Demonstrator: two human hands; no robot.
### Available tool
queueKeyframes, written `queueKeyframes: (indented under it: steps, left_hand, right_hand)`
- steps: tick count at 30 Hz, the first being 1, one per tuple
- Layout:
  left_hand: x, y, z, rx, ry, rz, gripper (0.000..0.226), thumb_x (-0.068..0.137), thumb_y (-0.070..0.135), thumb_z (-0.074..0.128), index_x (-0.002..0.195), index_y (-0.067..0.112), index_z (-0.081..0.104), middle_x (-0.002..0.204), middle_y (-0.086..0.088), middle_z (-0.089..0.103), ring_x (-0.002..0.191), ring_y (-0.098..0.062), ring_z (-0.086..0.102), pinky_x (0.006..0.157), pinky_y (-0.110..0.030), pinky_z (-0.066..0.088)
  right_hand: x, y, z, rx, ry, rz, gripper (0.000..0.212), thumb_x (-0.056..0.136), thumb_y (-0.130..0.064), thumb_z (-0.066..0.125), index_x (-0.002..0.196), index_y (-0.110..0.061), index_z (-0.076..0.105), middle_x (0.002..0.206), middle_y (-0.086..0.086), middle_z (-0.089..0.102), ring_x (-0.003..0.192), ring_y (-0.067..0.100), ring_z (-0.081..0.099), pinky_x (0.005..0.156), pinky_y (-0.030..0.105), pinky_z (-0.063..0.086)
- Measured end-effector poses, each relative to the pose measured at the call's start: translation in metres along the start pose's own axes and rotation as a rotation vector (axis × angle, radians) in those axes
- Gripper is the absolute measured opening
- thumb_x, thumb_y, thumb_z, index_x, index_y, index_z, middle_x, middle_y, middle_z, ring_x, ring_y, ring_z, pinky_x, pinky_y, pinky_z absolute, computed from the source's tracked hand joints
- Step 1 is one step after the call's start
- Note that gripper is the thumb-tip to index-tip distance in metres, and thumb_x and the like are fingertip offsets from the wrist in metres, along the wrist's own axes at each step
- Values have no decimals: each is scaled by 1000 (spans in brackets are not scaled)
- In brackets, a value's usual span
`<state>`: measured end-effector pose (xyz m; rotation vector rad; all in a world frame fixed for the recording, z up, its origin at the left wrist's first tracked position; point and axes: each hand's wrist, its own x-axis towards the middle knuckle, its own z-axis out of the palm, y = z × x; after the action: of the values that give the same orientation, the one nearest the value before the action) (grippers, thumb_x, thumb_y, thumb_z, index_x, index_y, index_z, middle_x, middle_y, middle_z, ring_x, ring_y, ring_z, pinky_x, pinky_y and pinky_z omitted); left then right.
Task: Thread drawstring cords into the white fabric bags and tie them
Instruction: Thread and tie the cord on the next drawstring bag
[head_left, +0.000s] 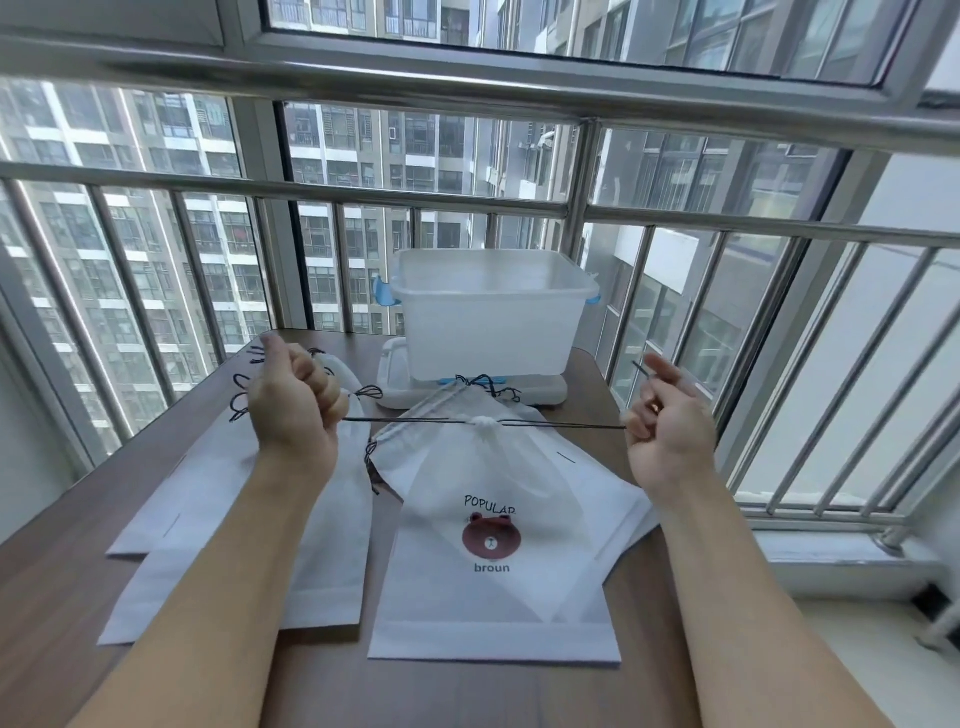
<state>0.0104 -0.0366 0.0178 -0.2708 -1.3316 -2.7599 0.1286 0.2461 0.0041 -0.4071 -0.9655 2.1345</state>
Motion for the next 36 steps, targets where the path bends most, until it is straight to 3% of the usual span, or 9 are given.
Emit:
queueKeyframes:
  steps: [5,9,12,16,19,22,25,28,36]
  left_hand:
    - [-29,-20,27,13,-307,-265,28,94,24,20,68,21,28,61,4,19,52,-12,13,47,-25,11]
    - [-45,-44,47,154,-387,-290,33,101,7,27,72,16,40,62,-1,31,46,-10,27,44,-23,16]
    - [-52,-53,43,216,-384,-167,36,107,17,37,84,6,63,64,-5,52,50,-11,44,46,-21,36]
    - [-54,-52,39,275,-412,-232,38,103,17,49,73,18,73,60,-1,42,51,-10,33,53,-24,26]
    - [-56,-49,41,235,-397,-395,39,103,15,42,71,17,64,58,0,33,49,-10,26,49,-24,19]
    - [-55,-44,42,162,-457,-513,42,101,29,35,66,18,54,58,-1,32,48,-12,24,45,-23,17]
    - [-56,-46,42,303,-508,-450,42,99,40,40,65,18,51,57,0,36,48,-12,26,47,-25,16]
    - [-58,-49,41,414,-509,-386,39,102,27,49,67,16,60,57,-2,38,46,-13,29,44,-23,20]
    - [-56,-51,41,351,-497,-447,32,105,24,44,97,5,69,60,-3,51,51,-13,45,46,-21,35]
  right_hand:
    - [-34,30,33,-336,-382,-66,27,102,4,47,112,-6,71,79,5,65,54,12,46,46,21,37]
    - [-56,53,44,-709,-439,-468,27,97,3,59,111,-13,76,95,-4,77,85,8,69,76,25,52]
    - [-65,57,45,-854,-554,-855,35,94,2,60,122,-15,73,113,-11,73,117,9,60,98,23,47]
    - [-73,68,52,-932,-780,-883,43,94,-4,52,129,-22,69,128,-10,69,137,14,46,110,35,41]
    - [-71,67,50,-970,-736,-763,40,95,-8,51,127,-24,70,123,-12,71,128,6,53,107,29,41]
    - [-69,62,47,-969,-720,-605,46,94,-8,45,129,-28,68,100,-9,72,96,12,66,93,38,52]
    - [-67,60,49,-1009,-752,-528,56,94,-9,40,139,-38,58,86,-8,68,81,16,68,86,40,55]
    - [-64,58,49,-1036,-739,-543,66,95,-6,43,147,-48,43,82,-4,70,75,14,69,82,36,58]
    - [-54,54,45,-998,-512,-582,35,97,-2,57,128,-15,68,77,-7,71,81,2,73,77,18,54]
